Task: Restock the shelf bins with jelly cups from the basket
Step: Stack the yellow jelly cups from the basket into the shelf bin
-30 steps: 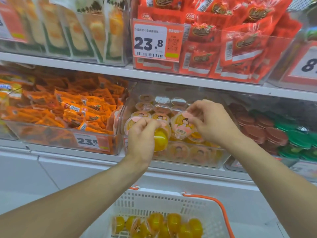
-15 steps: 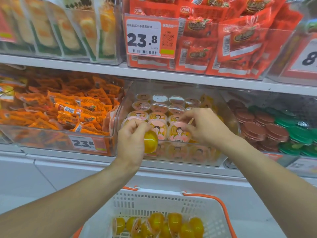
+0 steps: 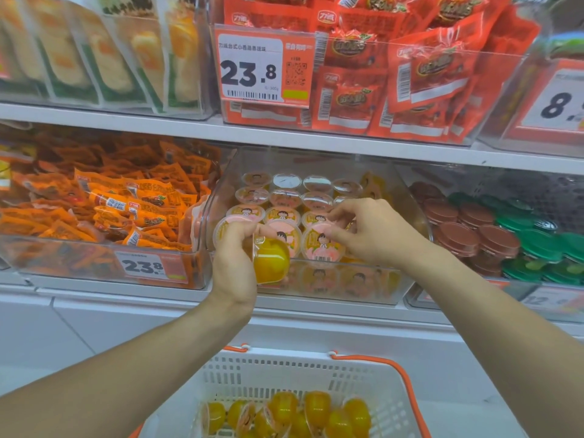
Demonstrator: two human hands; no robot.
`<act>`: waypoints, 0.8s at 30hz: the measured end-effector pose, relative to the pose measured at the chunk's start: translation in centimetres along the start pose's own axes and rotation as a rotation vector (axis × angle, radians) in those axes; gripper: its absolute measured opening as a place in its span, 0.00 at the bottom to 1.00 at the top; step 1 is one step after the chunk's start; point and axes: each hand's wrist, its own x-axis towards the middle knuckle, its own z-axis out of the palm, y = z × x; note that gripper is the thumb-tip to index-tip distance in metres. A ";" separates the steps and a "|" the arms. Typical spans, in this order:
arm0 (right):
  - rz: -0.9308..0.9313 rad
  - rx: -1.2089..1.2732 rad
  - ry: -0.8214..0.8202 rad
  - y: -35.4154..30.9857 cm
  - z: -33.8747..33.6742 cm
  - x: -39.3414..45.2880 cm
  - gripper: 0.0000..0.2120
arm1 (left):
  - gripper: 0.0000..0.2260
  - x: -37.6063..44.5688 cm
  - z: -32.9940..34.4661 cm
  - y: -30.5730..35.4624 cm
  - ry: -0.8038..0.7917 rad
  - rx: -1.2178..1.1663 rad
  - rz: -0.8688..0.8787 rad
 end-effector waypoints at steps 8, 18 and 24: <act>-0.091 0.514 -0.014 -4.6 -2.8 -1.5 0.13 | 0.12 -0.1 0.6 0.1 -0.018 0.170 0.046; 0.036 0.973 -0.344 -4.9 -2.3 -2.1 0.17 | 0.22 -0.3 -0.2 0.9 0.005 0.225 0.171; 0.217 1.091 -0.342 -4.8 -3.0 -2.3 0.16 | 0.04 -0.4 0.2 1.9 -0.098 0.216 0.213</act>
